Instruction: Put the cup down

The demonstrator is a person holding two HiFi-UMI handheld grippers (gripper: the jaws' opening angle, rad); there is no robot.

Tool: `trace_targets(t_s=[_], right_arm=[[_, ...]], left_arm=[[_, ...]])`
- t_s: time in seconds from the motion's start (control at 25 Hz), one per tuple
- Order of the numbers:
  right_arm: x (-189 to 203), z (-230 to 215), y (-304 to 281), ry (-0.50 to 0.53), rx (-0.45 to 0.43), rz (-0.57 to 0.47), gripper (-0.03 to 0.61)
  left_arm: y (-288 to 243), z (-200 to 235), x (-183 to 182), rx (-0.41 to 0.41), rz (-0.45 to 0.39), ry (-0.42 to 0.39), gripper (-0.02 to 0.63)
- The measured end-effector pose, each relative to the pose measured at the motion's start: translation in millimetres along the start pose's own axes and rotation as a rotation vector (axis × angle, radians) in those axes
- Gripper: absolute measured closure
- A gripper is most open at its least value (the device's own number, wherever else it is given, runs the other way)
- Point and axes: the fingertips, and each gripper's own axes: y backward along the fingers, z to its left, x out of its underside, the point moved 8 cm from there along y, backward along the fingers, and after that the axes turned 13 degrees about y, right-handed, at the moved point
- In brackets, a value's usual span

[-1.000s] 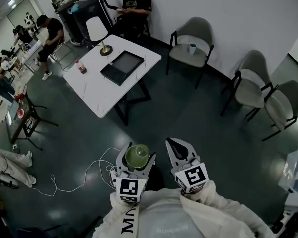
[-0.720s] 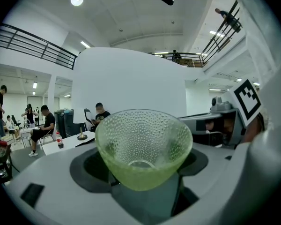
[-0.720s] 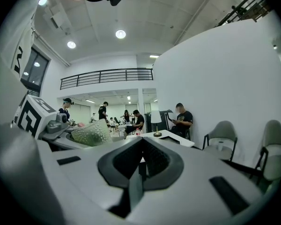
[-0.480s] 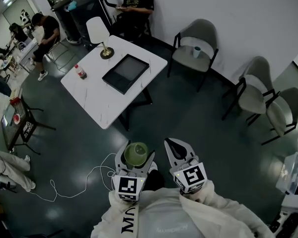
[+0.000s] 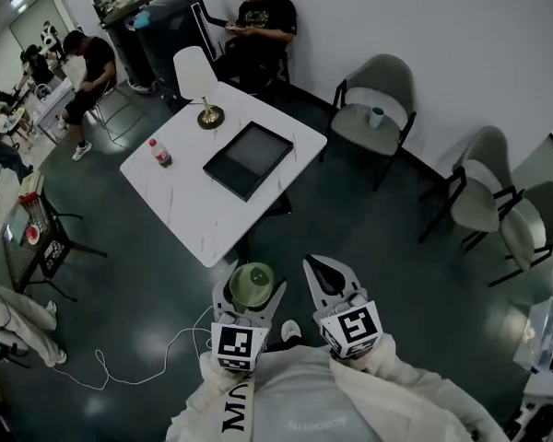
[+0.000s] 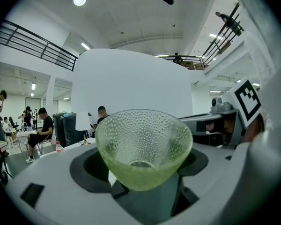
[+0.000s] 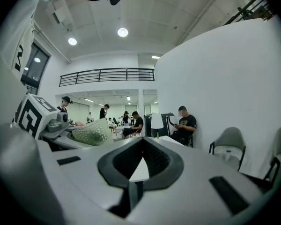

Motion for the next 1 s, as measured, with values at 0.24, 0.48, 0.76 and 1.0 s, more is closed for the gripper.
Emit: trace_targets(t_s=[0.24, 0.48, 0.76, 1.0], right_arm=[[-11.5, 5.9, -24.0, 0.015, -0.014, -0.01, 0.572], [-13.0, 3.3, -36.1, 0.028, -0.013, -0.004, 0.572], [-11.9, -5.1, -53.2, 0.042, -0.021, -0.007, 0.572], [-1.1, -13.7, -76.6, 0.015, -0.041, -0.001, 0.572]], left_arm=[[-0.8, 27.1, -12.5, -0.024, -0.023, 0.007, 0.218], [-8.3, 39.8, -10.5, -0.02, -0.026, 0.031, 0.218], [-22.0, 53.5, -11.1, -0.034, -0.027, 0.05, 0.218], [-37.6, 69.2, -12.6, -0.067, -0.015, 0.039, 0.218]])
